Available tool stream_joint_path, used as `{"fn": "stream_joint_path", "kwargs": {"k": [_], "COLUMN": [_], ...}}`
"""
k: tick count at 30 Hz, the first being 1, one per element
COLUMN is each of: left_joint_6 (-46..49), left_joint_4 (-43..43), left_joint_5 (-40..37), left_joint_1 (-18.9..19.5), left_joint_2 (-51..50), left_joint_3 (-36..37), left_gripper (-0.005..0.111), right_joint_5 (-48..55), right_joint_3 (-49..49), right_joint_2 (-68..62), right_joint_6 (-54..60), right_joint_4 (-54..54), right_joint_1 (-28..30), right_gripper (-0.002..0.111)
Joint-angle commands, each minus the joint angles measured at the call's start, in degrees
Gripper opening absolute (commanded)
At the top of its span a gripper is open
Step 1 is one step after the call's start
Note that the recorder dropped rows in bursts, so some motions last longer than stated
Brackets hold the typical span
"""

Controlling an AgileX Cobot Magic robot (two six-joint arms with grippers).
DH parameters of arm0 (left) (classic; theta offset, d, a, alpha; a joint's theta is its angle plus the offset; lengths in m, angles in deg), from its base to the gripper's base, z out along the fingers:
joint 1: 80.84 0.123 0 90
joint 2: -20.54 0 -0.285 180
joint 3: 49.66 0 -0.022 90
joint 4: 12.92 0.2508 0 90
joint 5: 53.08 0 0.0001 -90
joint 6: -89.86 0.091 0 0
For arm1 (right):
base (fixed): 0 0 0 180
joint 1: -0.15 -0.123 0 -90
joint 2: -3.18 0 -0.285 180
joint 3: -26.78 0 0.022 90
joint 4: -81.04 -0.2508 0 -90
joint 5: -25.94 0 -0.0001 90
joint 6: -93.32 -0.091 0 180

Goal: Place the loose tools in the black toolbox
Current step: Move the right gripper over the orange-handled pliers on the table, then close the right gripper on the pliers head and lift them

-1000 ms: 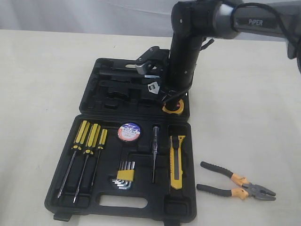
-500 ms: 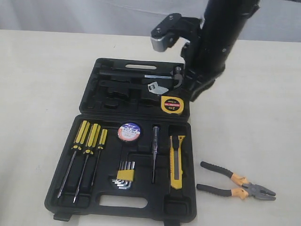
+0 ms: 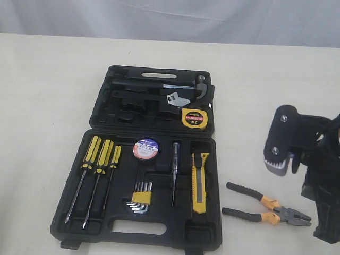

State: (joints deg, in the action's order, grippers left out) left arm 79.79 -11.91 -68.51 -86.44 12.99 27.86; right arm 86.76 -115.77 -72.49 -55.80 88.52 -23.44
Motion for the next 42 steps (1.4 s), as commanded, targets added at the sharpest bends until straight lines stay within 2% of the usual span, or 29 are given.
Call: {"fn": "stream_joint_path", "kwargs": {"k": [1,6,10,14,17,24,33,42], "left_joint_6": [0.02,0.02,0.02,0.02,0.02,0.02,0.02,0.02], "left_joint_4": [-0.22,-0.22,-0.22,-0.22,-0.22,-0.22,-0.22,-0.22], "left_joint_5": [0.01,0.01,0.01,0.01,0.01,0.01,0.01,0.01], "left_joint_1": [-0.33,-0.33,-0.33,-0.33,-0.33,-0.33,-0.33,-0.33], "left_joint_2": [-0.23,-0.23,-0.23,-0.23,-0.23,-0.23,-0.23,-0.23], "left_joint_3": [-0.30,-0.30,-0.30,-0.30,-0.30,-0.30,-0.30,-0.30], "left_gripper": [0.000,0.000,0.000,0.000,0.000,0.000,0.000,0.000], "right_joint_5": [-8.74,-11.15,-11.64,-13.78,-15.37,-18.48,-19.52,-25.54], "right_joint_3": [5.42,7.90,9.55,11.08,11.18,11.18,11.18,11.18], "right_joint_2": [0.84,0.84,0.84,0.84,0.84,-1.46,-12.52,-18.61], "right_joint_6": [4.95,10.21,18.50,19.01,18.37,16.80,16.31,8.07], "right_joint_4": [3.67,-0.50,-1.61,-1.14,-1.14,-1.14,0.92,2.30], "right_joint_1": [-0.03,-0.03,-0.03,-0.03,-0.03,0.18,0.18,0.18], "right_gripper": [0.008,0.051,0.052,0.058,0.063,0.063,0.063,0.063]}}
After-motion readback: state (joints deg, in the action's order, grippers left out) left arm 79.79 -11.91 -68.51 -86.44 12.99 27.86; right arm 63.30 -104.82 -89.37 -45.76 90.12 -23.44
